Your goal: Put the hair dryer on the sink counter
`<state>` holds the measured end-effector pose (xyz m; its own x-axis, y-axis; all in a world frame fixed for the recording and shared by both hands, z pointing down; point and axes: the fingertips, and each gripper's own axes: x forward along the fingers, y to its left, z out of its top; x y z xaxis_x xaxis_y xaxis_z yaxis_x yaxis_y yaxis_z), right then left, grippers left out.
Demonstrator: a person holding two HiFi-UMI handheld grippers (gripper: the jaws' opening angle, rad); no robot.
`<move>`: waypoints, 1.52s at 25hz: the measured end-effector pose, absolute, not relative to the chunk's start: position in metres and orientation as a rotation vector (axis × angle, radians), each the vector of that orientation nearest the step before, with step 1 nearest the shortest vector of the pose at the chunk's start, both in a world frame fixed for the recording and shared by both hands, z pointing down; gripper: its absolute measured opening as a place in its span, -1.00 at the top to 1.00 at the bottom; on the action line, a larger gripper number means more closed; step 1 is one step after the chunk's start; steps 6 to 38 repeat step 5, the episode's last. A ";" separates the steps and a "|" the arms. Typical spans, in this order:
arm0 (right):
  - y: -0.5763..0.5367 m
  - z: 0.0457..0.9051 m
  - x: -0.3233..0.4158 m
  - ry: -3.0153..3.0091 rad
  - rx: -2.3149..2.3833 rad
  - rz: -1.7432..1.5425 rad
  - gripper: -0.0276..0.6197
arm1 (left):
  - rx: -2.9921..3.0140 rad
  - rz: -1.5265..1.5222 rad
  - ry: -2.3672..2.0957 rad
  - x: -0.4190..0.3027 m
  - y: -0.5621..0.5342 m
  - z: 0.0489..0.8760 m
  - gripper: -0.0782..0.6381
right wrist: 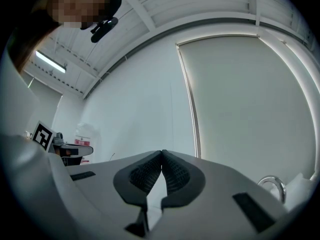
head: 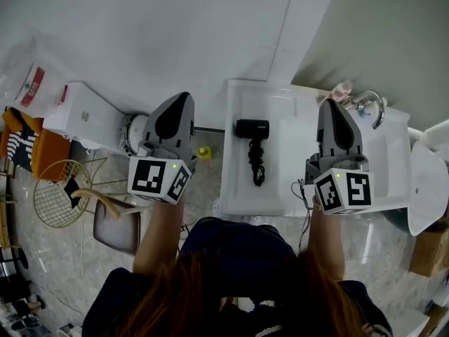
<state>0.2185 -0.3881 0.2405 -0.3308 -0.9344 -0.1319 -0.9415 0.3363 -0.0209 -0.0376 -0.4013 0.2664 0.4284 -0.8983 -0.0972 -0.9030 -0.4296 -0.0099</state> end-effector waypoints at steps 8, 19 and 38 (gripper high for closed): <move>-0.387 0.244 0.221 2.472 -1.743 0.086 0.87 | -2.604 0.109 1.641 -0.033 -0.400 0.268 0.73; -0.387 0.244 0.221 2.472 -1.743 0.086 0.87 | -2.604 0.109 1.641 -0.033 -0.400 0.268 0.73; -0.387 0.244 0.221 2.472 -1.743 0.086 0.87 | -2.604 0.109 1.641 -0.033 -0.400 0.268 0.73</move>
